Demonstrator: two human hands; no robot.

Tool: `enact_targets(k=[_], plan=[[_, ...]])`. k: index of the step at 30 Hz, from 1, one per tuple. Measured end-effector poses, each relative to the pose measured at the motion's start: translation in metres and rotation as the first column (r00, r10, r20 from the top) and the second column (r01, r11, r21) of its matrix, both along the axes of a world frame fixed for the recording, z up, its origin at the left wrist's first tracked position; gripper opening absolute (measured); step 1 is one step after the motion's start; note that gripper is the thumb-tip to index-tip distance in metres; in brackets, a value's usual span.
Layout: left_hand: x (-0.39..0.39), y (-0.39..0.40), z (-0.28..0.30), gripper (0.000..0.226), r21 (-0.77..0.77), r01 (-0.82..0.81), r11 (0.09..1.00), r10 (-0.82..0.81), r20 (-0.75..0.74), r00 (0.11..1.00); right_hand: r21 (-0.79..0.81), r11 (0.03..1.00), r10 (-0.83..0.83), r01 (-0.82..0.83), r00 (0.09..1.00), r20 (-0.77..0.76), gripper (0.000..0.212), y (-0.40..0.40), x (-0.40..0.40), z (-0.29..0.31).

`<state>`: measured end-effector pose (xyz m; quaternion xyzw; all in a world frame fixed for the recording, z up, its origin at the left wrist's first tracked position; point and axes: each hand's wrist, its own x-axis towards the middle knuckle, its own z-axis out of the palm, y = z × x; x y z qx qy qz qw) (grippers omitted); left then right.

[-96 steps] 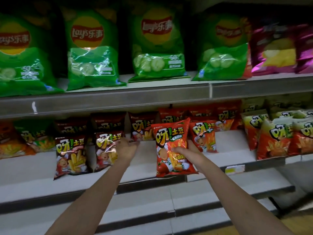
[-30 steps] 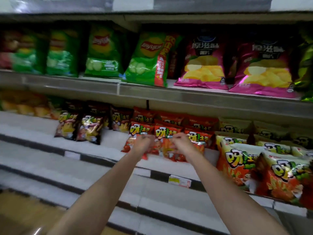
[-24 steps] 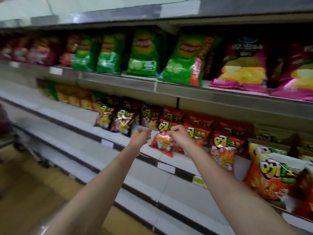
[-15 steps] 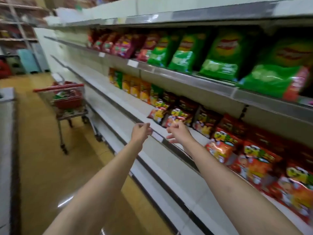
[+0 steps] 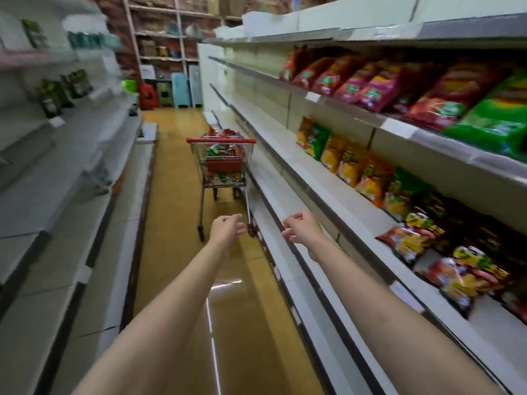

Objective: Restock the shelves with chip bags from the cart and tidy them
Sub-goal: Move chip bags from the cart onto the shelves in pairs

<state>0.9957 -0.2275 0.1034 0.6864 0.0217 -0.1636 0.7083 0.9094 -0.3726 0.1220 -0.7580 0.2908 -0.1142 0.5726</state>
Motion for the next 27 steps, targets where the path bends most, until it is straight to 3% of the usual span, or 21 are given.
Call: enact_targets(k=[6,12,20,27], plan=[[0.092,0.04,-0.027,0.012,0.04,-0.11,0.993,0.112,-0.061,0.992,0.009,0.997,0.081,-0.08,0.996,-0.044,0.004,0.02,0.104,-0.022],[0.166,0.045,-0.05,0.017,0.062,-0.181,0.982,0.187,-0.123,0.975,0.059,0.98,0.196,-0.19,0.976,-0.098,0.016,0.014,0.2,-0.047],[0.316,-0.007,-0.042,0.011,0.124,-0.258,0.958,0.267,-0.065,0.961,0.04,0.953,0.303,-0.301,0.952,-0.035,0.014,-0.042,0.358,-0.047],[0.437,-0.077,-0.007,0.015,0.076,-0.277,0.958,0.282,-0.065,0.957,0.056,0.931,0.361,-0.361,0.933,0.006,0.009,-0.101,0.487,-0.019]])
